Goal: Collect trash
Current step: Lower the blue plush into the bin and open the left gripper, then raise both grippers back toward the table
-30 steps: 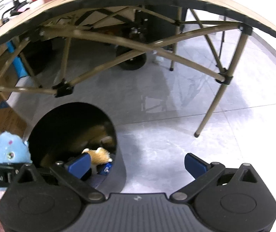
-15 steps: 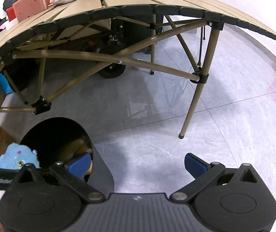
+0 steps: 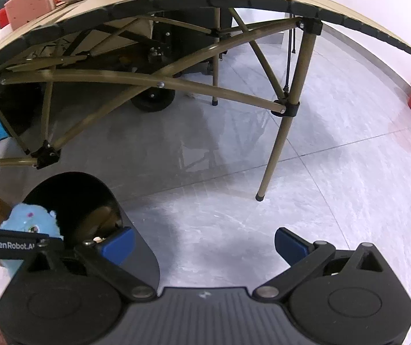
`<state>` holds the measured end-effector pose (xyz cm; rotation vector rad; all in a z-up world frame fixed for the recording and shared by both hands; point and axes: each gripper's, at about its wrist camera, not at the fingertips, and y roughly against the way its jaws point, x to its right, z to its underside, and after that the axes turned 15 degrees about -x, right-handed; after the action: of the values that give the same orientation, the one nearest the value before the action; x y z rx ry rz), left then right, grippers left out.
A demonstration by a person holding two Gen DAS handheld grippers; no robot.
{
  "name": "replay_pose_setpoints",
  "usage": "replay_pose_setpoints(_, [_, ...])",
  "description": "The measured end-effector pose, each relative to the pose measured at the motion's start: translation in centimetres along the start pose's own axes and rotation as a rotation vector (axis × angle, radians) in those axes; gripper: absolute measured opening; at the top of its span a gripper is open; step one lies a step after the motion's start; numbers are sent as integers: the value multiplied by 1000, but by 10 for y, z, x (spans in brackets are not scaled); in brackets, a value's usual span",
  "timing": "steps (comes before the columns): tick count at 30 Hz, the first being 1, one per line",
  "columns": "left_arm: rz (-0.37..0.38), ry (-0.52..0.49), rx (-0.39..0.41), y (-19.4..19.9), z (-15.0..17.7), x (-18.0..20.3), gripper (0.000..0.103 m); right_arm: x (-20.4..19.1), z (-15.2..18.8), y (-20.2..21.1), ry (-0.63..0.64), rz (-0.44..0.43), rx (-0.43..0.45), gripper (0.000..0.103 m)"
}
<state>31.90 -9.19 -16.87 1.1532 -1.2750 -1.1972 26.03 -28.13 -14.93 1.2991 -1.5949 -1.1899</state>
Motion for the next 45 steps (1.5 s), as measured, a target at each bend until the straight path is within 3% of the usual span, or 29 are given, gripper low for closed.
replay_pose_setpoints(4, [-5,17,-1,0,0,-2,84,0,0,0,0,0,1,103])
replay_pose_setpoints(6, [4,32,-1,2,-1,-5,92,1,0,0,1,-1,2,103])
replay_pose_setpoints(7, [9,40,-1,3,-1,-6,102,1,0,0,1,-1,2,103])
replay_pose_setpoints(8, [13,47,-2,4,-2,-7,103,1,0,1,1,-2,3,103])
replay_pose_setpoints(16, [23,43,-69,-2,-4,-8,103,0,-1,1,2,-3,5,103])
replay_pose_setpoints(27, [9,21,-66,6,3,-9,103,-3,0,5,15,-10,7,103])
replay_pose_setpoints(33, [-46,10,-39,17,17,-15,103,-13,7,13,56,-50,-3,103])
replay_pose_setpoints(45, [-96,-6,-3,46,57,-26,103,-26,30,58,102,-115,45,103])
